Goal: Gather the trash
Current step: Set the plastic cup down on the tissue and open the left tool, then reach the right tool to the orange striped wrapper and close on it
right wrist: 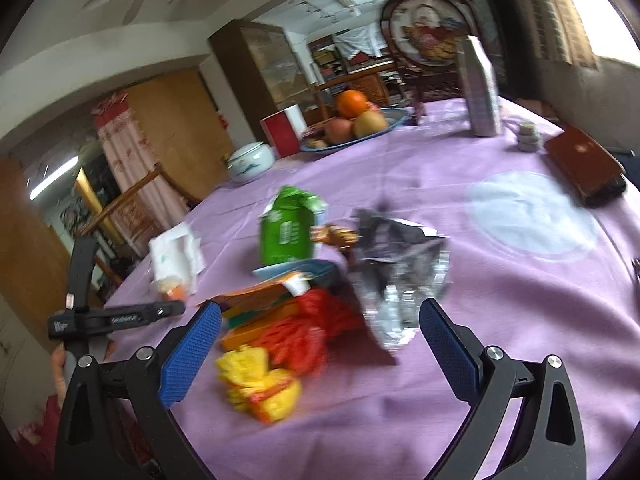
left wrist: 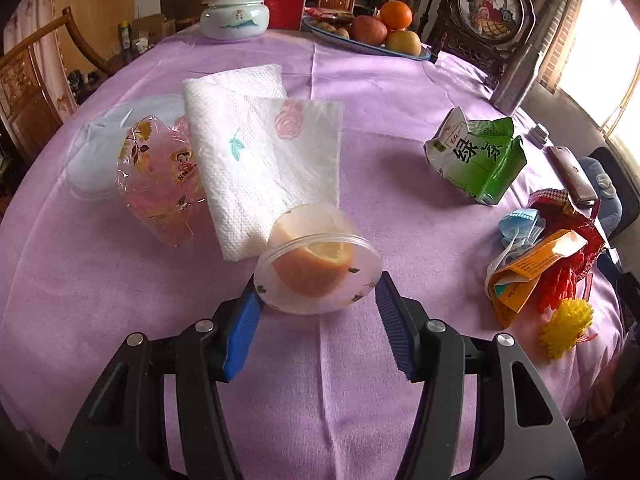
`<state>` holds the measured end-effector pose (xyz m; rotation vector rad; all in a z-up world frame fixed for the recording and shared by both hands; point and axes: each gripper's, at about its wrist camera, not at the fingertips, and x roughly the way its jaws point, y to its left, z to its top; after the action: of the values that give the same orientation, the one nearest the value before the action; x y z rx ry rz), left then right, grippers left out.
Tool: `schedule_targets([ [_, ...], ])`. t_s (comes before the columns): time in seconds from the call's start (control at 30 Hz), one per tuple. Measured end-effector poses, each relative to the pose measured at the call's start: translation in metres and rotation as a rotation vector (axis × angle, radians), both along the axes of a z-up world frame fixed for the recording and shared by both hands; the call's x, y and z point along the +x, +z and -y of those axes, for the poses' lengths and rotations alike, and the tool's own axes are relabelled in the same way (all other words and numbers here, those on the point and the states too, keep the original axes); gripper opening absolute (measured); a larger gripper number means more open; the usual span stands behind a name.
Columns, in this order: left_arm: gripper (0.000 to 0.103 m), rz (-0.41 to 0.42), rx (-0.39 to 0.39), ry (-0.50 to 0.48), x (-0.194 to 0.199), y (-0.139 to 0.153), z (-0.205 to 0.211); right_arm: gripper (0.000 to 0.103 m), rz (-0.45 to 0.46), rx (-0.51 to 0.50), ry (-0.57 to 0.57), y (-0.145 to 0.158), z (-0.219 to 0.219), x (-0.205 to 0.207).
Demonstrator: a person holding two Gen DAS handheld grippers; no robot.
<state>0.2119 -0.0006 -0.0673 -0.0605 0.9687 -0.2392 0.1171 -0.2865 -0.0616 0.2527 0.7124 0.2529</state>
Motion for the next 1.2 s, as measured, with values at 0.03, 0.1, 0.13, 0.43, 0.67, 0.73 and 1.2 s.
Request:
schedule_targets([
  [0.03, 0.061, 0.002, -0.004, 0.0, -0.001, 0.0, -0.002, 0.097, 0.006, -0.025, 0.015, 0.003, -0.008, 0.001],
  [0.1, 0.067, 0.012, -0.014, 0.015, -0.003, -0.001, -0.009, 0.097, 0.024, -0.082, 0.057, 0.008, -0.03, 0.004],
  [0.13, 0.068, 0.016, -0.017, 0.025, -0.005, -0.001, -0.014, 0.097, 0.028, -0.097, 0.083, 0.01, -0.04, 0.006],
  [0.43, 0.076, 0.032, -0.043, 0.113, -0.015, -0.001, -0.055, 0.097, 0.0, -0.174, 0.191, 0.006, -0.099, 0.033],
  [0.67, 0.083, 0.067, 0.026, 0.104, -0.02, -0.004, -0.043, 0.097, -0.076, -0.226, 0.154, -0.005, -0.094, 0.039],
  [0.73, 0.084, 0.065, 0.036, 0.102, -0.02, -0.005, -0.043, 0.097, -0.1, -0.224, 0.125, -0.012, -0.079, 0.037],
  [1.2, 0.091, 0.062, -0.009, 0.086, -0.02, -0.005, -0.044, 0.097, -0.049, -0.164, -0.001, 0.004, -0.018, 0.013],
])
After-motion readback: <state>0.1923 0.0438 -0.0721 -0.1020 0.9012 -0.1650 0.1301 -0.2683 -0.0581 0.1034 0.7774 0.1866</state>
